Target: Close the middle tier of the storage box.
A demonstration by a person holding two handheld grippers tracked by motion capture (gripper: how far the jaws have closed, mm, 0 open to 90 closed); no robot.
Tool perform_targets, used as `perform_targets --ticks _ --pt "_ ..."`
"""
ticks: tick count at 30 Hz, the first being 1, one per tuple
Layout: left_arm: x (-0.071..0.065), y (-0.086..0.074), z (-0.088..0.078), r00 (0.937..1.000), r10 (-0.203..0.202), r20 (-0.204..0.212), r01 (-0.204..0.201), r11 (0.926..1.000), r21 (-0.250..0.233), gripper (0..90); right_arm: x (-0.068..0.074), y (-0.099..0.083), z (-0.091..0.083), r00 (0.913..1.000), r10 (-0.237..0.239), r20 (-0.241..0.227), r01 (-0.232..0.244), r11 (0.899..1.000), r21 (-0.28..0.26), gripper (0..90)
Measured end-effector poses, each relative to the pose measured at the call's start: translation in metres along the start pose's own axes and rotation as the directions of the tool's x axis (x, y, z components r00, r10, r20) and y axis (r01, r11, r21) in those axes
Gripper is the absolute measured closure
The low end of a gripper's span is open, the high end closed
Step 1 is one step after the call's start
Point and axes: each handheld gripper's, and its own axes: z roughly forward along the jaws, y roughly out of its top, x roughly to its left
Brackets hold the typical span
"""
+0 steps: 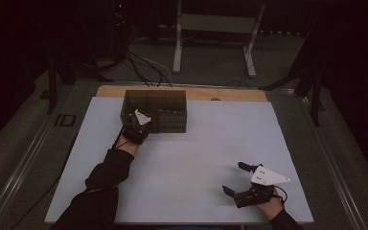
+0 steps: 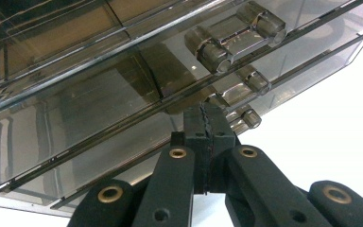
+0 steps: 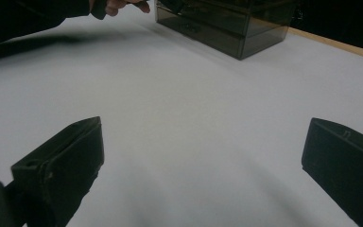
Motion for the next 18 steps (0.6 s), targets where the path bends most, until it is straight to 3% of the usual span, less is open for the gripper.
perform_targets --ticks 18 --pt "-0.0015 -0.0024 -0.0081 0.9999 0.001 0.014 -0.001 0.9999 0.015 90.0 0.0002 0.0001 -0.0003 1.0000 -0.001 0.002 0.001 1.000 0.002 0.0"
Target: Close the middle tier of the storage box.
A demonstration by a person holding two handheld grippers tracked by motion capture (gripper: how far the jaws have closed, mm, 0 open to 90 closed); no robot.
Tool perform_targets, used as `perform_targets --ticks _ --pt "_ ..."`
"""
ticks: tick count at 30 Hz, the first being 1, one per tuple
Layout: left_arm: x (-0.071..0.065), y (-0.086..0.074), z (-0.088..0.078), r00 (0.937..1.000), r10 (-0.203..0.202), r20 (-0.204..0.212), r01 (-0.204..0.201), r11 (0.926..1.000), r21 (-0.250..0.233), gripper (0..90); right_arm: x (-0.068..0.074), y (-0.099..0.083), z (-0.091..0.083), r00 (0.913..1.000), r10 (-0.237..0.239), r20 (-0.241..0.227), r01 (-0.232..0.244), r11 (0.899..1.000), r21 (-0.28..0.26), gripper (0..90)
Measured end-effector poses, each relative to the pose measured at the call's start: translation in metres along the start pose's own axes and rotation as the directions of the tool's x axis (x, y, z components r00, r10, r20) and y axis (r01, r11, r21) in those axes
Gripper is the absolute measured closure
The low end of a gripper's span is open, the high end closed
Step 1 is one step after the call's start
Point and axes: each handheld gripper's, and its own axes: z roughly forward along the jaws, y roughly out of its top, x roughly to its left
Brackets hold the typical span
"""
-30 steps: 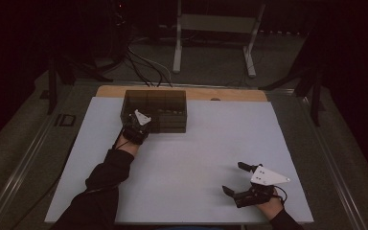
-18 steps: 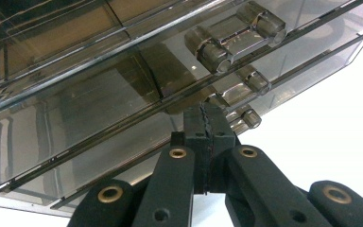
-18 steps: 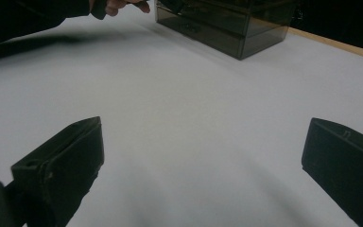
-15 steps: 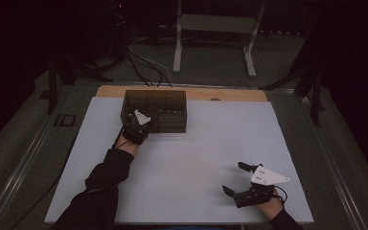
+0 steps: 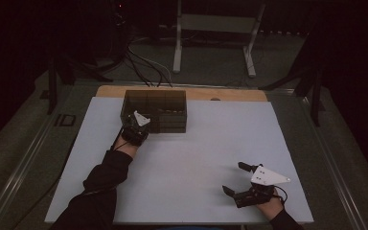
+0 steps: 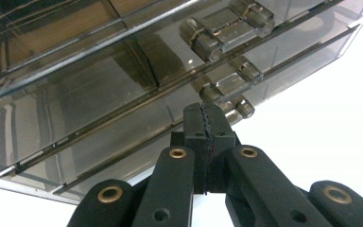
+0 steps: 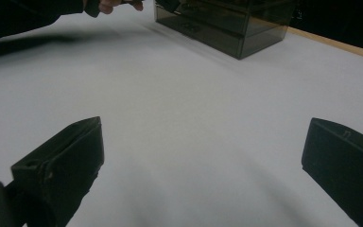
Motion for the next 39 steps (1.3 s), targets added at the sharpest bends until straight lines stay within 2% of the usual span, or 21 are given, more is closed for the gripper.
perform_targets --ticks 6,8,9,12,13,15,17,18,20,22,25,28,30,31,34,38,39 --pt "-0.001 0.000 -0.004 0.9995 -0.032 0.004 0.032 0.9995 0.005 90.0 0.000 0.000 0.000 1.0000 -0.002 0.000 0.002 1.000 0.001 0.0" --pt "-0.002 0.000 -0.005 0.9995 -0.031 0.004 0.031 0.9995 0.011 90.0 0.000 0.000 0.000 1.0000 -0.002 0.000 0.002 1.000 0.001 0.0" --pt "-0.003 0.001 -0.006 0.9996 -0.027 0.001 0.027 0.9995 0.014 84.5 0.000 0.000 0.000 1.0000 -0.002 0.001 0.002 1.000 0.001 0.0" --pt "-0.005 0.002 -0.007 0.9997 -0.023 0.008 0.023 0.9996 0.017 83.2 0.000 0.000 0.000 1.0000 -0.001 0.001 0.001 1.000 0.001 0.0" --pt "-0.006 0.002 -0.007 0.9997 -0.022 0.007 0.022 0.9996 0.020 77.7 0.000 0.000 0.000 1.0000 -0.001 0.001 0.001 1.000 0.001 0.0" --pt "-0.007 0.003 -0.007 0.9994 -0.026 0.022 0.025 0.9994 0.024 76.1 0.000 0.000 0.000 1.0000 -0.002 0.000 0.002 1.000 0.003 0.0" --pt "-0.008 0.003 -0.007 0.9994 -0.022 0.026 0.021 0.9993 0.030 62.5 0.000 0.000 0.000 1.0000 -0.002 0.000 0.002 1.000 0.003 0.0" --pt "-0.009 0.003 -0.008 0.9984 -0.026 0.050 0.025 0.9993 0.028 62.5 0.000 0.000 0.000 1.0000 -0.002 0.000 0.002 1.000 0.002 0.0" --pt "-0.010 0.004 -0.008 0.9975 -0.033 0.062 0.031 0.9992 0.026 51.7 0.000 0.000 0.000 1.0000 -0.003 0.000 0.003 1.000 0.003 0.0" --pt "-0.010 0.004 -0.009 0.9974 -0.032 0.064 0.031 0.9991 0.029 50.0 0.000 0.000 0.000 1.0000 -0.003 0.000 0.003 1.000 0.003 0.0" --pt "-0.011 0.006 -0.009 0.9971 -0.034 0.069 0.031 0.9987 0.040 39.5 0.000 0.000 0.000 1.0000 -0.002 0.000 0.002 1.000 0.003 0.0" --pt "-0.011 0.007 -0.010 0.9967 -0.042 0.069 0.039 0.9985 0.039 36.3 0.000 0.000 0.001 1.0000 -0.001 0.000 0.001 1.000 0.003 0.0" --pt "-0.012 0.007 -0.010 0.9972 -0.043 0.062 0.040 0.9982 0.045 26.5 0.000 0.000 0.001 1.0000 0.000 0.000 0.000 1.000 0.004 0.0" --pt "-0.012 0.007 -0.010 0.9965 -0.043 0.072 0.039 0.9981 0.047 26.5 0.000 0.000 0.001 1.0000 0.000 0.000 0.000 1.000 0.004 0.0" --pt "-0.012 0.007 -0.010 0.9948 -0.038 0.094 0.033 0.9980 0.055 14.9 0.000 0.000 0.001 1.0000 0.002 0.000 -0.002 1.000 0.005 0.0" --pt "-0.013 0.008 -0.010 0.9927 -0.040 0.114 0.033 0.9978 0.057 7.9 0.000 0.000 0.001 1.0000 0.002 0.001 -0.002 1.000 0.005 0.0" --pt "-0.013 0.009 -0.010 0.9922 -0.035 0.120 0.028 0.9978 0.059 2.6 0.000 0.000 0.001 1.0000 0.002 0.002 -0.002 1.000 0.005 0.0"
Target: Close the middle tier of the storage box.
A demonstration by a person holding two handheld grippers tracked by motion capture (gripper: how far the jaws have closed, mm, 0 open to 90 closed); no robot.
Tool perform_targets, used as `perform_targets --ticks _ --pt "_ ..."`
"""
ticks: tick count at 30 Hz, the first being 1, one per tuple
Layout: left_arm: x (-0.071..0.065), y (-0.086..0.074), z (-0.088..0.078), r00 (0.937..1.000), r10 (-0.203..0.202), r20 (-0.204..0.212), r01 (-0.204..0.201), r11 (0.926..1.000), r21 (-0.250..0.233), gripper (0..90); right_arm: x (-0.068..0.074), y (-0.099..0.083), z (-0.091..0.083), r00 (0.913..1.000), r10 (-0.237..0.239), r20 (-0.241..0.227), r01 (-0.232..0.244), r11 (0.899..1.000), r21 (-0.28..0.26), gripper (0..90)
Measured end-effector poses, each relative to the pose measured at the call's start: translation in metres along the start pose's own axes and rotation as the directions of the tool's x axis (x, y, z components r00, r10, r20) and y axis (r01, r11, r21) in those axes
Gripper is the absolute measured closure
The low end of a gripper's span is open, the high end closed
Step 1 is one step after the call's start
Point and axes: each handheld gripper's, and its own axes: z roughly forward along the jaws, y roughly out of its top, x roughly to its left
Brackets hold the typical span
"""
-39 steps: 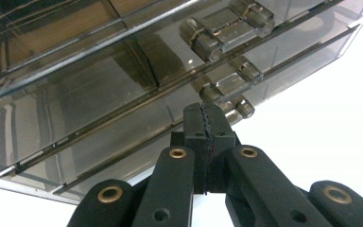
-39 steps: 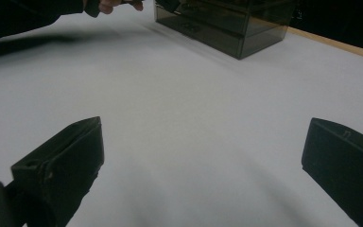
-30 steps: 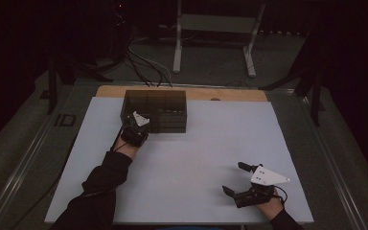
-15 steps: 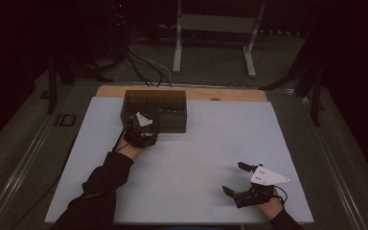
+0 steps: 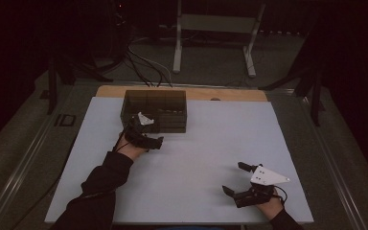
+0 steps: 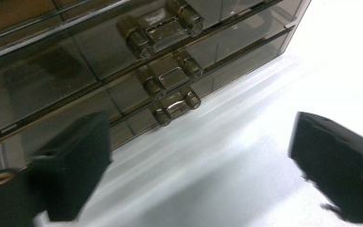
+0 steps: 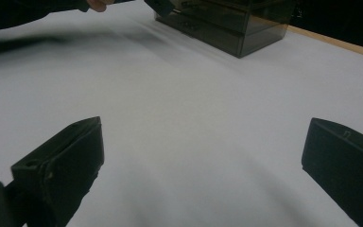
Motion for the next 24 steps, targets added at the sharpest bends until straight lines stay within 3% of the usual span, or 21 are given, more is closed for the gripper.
perform_targets --ticks 5,8,13,18,21,24 --pt "-0.0032 0.0002 0.0007 0.9996 0.025 0.015 -0.025 0.9996 0.009 0.9 -0.0006 -0.0001 0.0001 1.0000 -0.002 0.002 0.002 1.000 -0.001 0.0" --pt "-0.0052 -0.0001 0.0024 0.9974 0.054 0.048 -0.055 0.9982 0.024 0.9 -0.0011 -0.0002 0.0003 1.0000 0.000 0.001 0.000 1.000 0.000 0.0" --pt "-0.0057 0.0018 0.0033 0.9882 0.087 0.126 -0.091 0.9955 0.026 0.9 -0.0007 -0.0001 -0.0001 1.0000 -0.001 0.000 0.001 1.000 -0.001 0.0" --pt "-0.0043 0.0042 0.0020 0.9681 0.107 0.227 -0.115 0.9930 0.025 0.9 -0.0004 -0.0001 -0.0007 1.0000 0.002 0.000 -0.002 1.000 -0.001 0.0" --pt "-0.0034 0.0061 -0.0007 0.9485 0.117 0.295 -0.125 0.9921 0.009 0.9 -0.0007 -0.0001 -0.0005 1.0000 0.001 -0.001 -0.001 1.000 -0.001 0.0" --pt "-0.0048 0.0072 -0.0023 0.9378 0.124 0.324 -0.134 0.9909 0.010 0.9 -0.0004 0.0000 -0.0004 1.0000 0.000 -0.002 0.000 1.000 -0.001 0.0"
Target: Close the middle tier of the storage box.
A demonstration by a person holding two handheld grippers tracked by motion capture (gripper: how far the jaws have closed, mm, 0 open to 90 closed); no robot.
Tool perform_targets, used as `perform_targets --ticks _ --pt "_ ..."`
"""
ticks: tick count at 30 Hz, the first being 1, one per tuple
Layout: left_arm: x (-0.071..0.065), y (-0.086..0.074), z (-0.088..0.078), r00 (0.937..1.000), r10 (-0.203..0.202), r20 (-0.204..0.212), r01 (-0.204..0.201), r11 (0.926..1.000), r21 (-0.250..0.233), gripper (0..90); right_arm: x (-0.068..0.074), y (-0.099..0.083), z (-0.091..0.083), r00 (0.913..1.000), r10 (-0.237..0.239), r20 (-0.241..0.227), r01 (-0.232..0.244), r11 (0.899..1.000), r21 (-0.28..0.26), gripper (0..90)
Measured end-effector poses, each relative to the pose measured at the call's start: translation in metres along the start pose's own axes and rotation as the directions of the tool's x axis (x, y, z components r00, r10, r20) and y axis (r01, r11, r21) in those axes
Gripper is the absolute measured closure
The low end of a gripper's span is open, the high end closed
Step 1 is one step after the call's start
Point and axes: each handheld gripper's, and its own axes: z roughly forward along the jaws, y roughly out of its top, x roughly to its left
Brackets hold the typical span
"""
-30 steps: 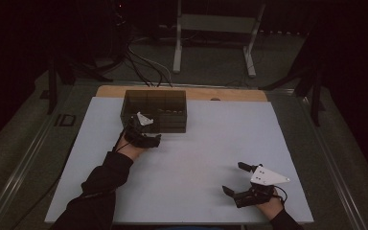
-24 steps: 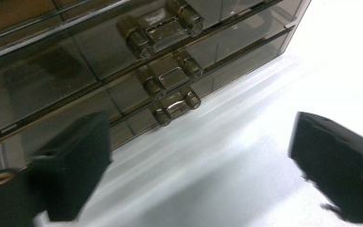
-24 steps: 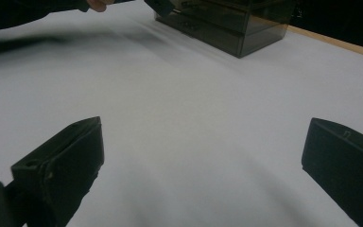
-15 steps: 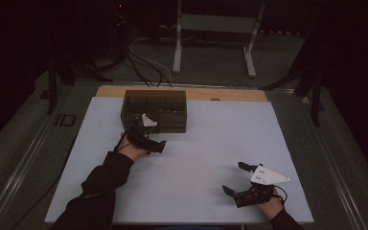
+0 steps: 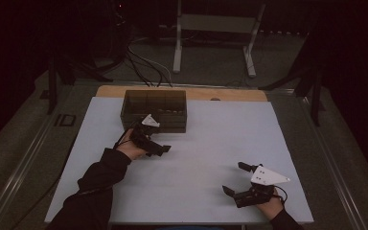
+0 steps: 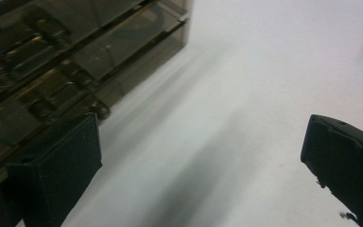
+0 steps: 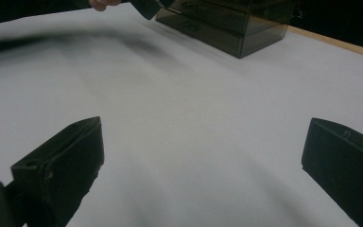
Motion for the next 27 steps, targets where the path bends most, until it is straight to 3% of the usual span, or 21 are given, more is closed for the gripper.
perform_targets --ticks 3,12,22,27 --pt "-0.001 0.001 0.000 0.9995 -0.021 0.023 0.021 0.9997 0.014 0.9 0.000 0.000 0.000 1.0000 0.001 0.000 -0.001 1.000 0.001 0.0" --pt "-0.007 0.004 -0.011 0.9997 0.020 0.012 -0.020 0.9997 -0.013 0.9 0.001 0.000 0.000 1.0000 -0.003 0.003 0.003 1.000 0.001 0.0" --pt "-0.005 -0.003 -0.023 0.9986 0.018 0.050 -0.015 0.9980 -0.061 0.9 0.000 0.000 0.000 1.0000 -0.004 0.003 0.004 1.000 0.000 0.0" --pt "-0.004 -0.008 -0.028 0.9991 0.021 0.038 -0.018 0.9977 -0.065 1.0 0.001 0.000 0.000 1.0000 -0.003 0.002 0.003 1.000 0.000 0.0"
